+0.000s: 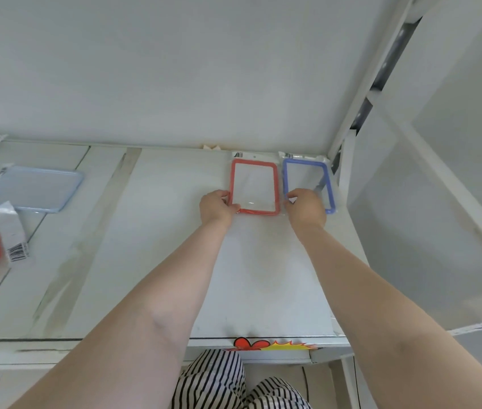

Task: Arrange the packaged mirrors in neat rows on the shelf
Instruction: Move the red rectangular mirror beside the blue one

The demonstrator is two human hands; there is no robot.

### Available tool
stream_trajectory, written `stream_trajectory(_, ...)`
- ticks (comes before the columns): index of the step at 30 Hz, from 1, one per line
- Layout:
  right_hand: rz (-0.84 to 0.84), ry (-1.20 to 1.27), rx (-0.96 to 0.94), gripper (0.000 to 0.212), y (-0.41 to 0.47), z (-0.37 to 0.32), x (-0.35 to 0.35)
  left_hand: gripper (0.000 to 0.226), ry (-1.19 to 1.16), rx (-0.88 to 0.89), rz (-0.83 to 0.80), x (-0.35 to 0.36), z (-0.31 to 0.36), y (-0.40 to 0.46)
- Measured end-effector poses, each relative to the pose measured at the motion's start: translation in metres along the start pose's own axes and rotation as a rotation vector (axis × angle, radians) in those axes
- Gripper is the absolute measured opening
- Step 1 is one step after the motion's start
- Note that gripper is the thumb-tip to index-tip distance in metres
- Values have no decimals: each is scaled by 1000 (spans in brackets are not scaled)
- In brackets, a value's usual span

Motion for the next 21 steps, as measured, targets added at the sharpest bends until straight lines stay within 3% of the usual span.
stream_trajectory(4, 151, -97, 73, 39, 8, 23, -15, 64, 323, 167, 76, -2, 18, -2)
stream_trajectory(6, 160, -128, 122, 51, 12, 34, -15, 74, 440, 320, 19, 17, 32, -6)
stream_trajectory(8, 132, -99, 163, 62, 17, 43, -7, 89, 504, 357, -71, 38, 32, -7)
stream_trajectory(11, 65, -85, 171, 70, 22, 50, 10, 99, 444, 306, -115, 54, 20, -1)
stream_trajectory(21, 47, -84, 138, 66, 23, 60, 16, 98, 366, 310, -110, 60, 23, 8)
Point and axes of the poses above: each hand's wrist, its own y-axis towards the middle knuckle, its own x-axis out of the palm, z = x × y, the point moved 10 cm from there along y, towards the middle knuckle, and after that the axes turned 12 degrees about -y, right-handed, at the moved point
